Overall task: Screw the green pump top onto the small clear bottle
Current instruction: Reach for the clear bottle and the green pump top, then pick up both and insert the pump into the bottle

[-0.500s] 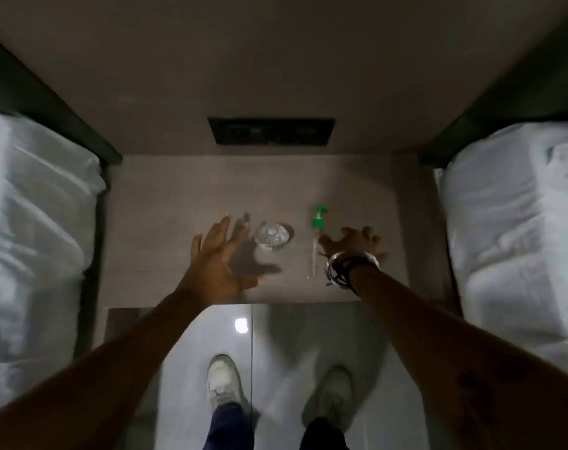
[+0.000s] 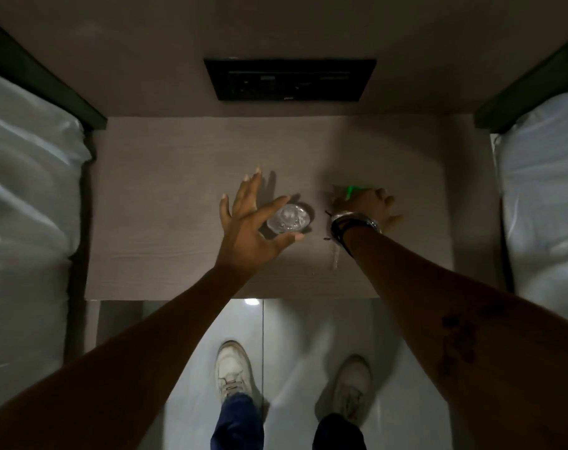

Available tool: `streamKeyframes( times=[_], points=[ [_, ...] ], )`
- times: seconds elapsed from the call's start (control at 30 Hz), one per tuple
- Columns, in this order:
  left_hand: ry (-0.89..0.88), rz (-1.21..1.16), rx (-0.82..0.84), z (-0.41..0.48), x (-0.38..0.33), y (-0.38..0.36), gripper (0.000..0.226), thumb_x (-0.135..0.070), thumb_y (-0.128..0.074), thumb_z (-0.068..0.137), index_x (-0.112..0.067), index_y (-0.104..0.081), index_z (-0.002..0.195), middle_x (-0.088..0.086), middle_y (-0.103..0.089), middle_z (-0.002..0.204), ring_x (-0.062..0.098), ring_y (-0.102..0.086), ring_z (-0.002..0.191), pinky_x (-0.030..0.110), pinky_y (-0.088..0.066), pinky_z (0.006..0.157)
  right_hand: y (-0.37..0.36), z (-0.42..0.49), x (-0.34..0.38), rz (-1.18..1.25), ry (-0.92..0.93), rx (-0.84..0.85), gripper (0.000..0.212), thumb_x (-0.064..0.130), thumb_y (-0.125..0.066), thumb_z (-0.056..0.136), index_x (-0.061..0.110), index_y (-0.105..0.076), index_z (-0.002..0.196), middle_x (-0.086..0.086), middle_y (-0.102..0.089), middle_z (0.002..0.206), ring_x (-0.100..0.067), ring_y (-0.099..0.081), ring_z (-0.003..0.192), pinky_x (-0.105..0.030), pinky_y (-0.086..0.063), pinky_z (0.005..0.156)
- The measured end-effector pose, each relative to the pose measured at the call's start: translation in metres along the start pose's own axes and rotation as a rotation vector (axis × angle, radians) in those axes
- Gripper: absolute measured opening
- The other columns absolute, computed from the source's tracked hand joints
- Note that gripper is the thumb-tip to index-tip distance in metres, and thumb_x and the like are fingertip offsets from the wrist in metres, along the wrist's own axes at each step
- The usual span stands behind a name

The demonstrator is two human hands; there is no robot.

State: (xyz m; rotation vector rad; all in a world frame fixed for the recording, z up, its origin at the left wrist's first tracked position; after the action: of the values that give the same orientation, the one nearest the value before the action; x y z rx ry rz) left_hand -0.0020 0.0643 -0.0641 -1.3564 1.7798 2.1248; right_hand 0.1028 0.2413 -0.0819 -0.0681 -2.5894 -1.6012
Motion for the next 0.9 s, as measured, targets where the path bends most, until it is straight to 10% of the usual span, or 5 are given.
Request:
streamKeyframes(
  times=[0.7, 0.9],
  points=[
    [0.009, -0.018, 0.021, 0.005, 0.002, 0.0, 0.061, -0.069, -0.063, 0.072, -0.039, -0.057, 0.124, -0.001, 0.001, 0.163, 0.013, 0.012, 0.147, 0.049, 0.017, 0.112, 0.009, -0.003, -0.003, -0.079, -0.099, 0.049, 0.028, 0.033, -0.055, 0.083, 0.013, -0.063, 0.101, -0.012, -0.06, 0.119, -0.032, -0.044, 0.117, -0.054, -0.033, 0.104],
    [0.022, -0.05, 0.042, 0.006, 0.0, 0.003, 0.059, -0.066, -0.067, 0.07, -0.037, -0.06, 0.121, -0.001, 0.0, 0.162, 0.014, 0.013, 0.147, 0.046, 0.018, 0.111, 0.037, -0.008, 0.004, 0.269, -0.153, 0.081, 0.03, 0.038, -0.068, 0.073, 0.011, -0.066, 0.088, -0.01, -0.063, 0.104, -0.031, -0.047, 0.115, -0.046, -0.038, 0.098]
  ],
)
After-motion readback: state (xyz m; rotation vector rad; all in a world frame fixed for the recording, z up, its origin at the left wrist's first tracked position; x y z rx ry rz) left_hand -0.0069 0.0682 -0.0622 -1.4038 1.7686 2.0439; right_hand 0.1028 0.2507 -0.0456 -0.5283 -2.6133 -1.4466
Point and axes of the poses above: each hand's wrist, its own z-axis towards the middle knuckle, its own y-axis out of the back of the hand, x = y × z, the point moved 1 cm from there along z, towards the middle knuckle
